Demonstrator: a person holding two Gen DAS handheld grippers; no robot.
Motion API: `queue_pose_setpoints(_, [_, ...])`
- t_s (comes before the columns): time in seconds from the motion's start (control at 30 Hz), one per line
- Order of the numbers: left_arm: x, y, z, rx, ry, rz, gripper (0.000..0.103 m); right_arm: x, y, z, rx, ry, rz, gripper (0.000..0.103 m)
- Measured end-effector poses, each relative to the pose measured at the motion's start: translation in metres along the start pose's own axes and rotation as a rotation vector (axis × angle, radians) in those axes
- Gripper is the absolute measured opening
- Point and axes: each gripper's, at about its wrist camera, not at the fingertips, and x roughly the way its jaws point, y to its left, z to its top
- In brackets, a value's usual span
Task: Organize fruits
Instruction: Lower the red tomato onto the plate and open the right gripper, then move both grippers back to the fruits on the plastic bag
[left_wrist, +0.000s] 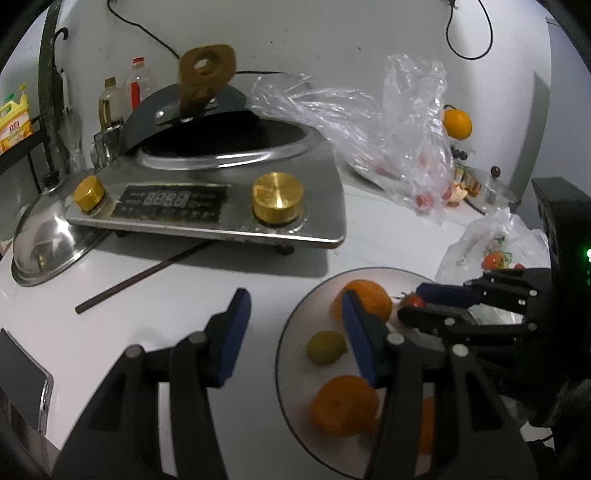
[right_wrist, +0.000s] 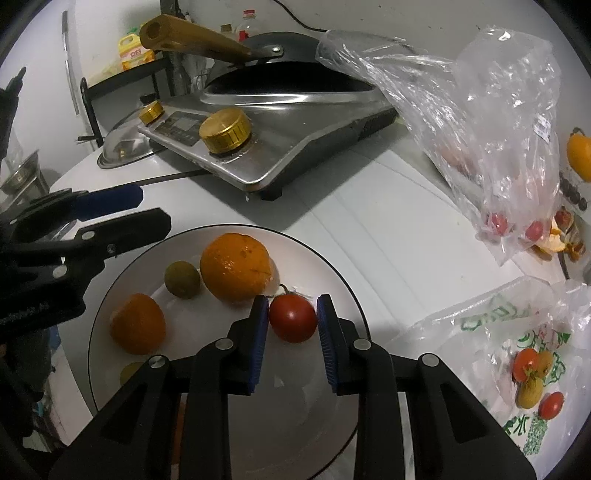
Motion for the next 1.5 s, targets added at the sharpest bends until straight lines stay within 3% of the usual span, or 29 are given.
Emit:
queue_pose_setpoints(0.2, [-0.01, -0.009, -0.001, 0.01, -0.011, 0.003, 0.054, -0.014, -0.006, -0.005, 0.02, -0.028, -0.009, 0.04])
queue_pose_setpoints(0.53, [-0.032, -0.032, -0.001, 0.041, -0.051, -0.002, 0.055, -0.045, -0.011, -0.016, 0.03, -0.072, -0.027, 0.04])
queue_pose_setpoints(0.67, [-0.04, -0.04, -0.001, 0.041, -0.065, -0.011, 0.069, -0.061, -0.015, -0.021, 0.039, -0.094, -0.038, 0.04])
queue_pose_setpoints(1.5, [-0.068, -0.11, -0.006, 0.096, -0.103, -0.079, 0.069, -0.131, -0.045, -0.059, 0.088, -0.185, -0.094, 0.04])
